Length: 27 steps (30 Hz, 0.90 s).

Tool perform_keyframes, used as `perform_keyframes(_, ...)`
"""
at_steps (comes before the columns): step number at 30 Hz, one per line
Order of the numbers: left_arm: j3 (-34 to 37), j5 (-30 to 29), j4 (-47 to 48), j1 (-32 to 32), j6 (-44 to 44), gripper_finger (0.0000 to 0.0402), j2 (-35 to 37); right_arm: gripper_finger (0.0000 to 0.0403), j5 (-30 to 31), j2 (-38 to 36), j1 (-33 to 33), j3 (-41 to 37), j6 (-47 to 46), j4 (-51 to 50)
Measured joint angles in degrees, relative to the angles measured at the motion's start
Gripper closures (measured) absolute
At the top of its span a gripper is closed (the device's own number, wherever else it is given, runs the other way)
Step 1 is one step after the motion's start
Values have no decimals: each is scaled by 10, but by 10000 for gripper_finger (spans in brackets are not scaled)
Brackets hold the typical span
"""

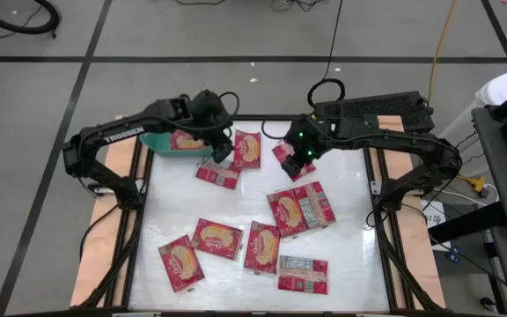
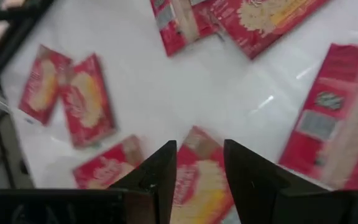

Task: Sort popcorn bags into baskets
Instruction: Put the red popcorn bag into the green bin

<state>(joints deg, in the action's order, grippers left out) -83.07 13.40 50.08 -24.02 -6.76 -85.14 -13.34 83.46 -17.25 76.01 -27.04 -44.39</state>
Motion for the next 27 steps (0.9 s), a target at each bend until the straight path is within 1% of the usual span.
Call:
perform_keyframes(4,0,-29,5,9,-64,244,0,275,-6,0,-35,-18,77,-3)
perform_keyframes(5,0,-30,11,12,-80,238,0,272,-17,0,-44,-24,101,2)
perform_keyframes(8,0,-49,26,20,-104,226,0,252,-54,0,-68,-52,180,24)
perform_keyframes(10,0,-68,33,24,-106,222,0,232,-66,0,-84,-77,216,30)
perform_keyframes(12,0,-78,34,25,-107,220,0,210,-78,0,-99,-105,244,37)
perform_keyframes(17,0,-95,38,25,-128,230,0,160,-79,0,-122,-179,295,71)
perform_keyframes(20,0,-108,38,25,-162,241,0,141,-109,0,-124,-215,336,80)
perform_keyframes(23,0,-127,38,32,-202,252,0,131,-100,0,-125,-242,340,96)
perform_keyframes(27,0,-144,38,52,-240,265,0,124,-34,0,-142,-260,296,92)
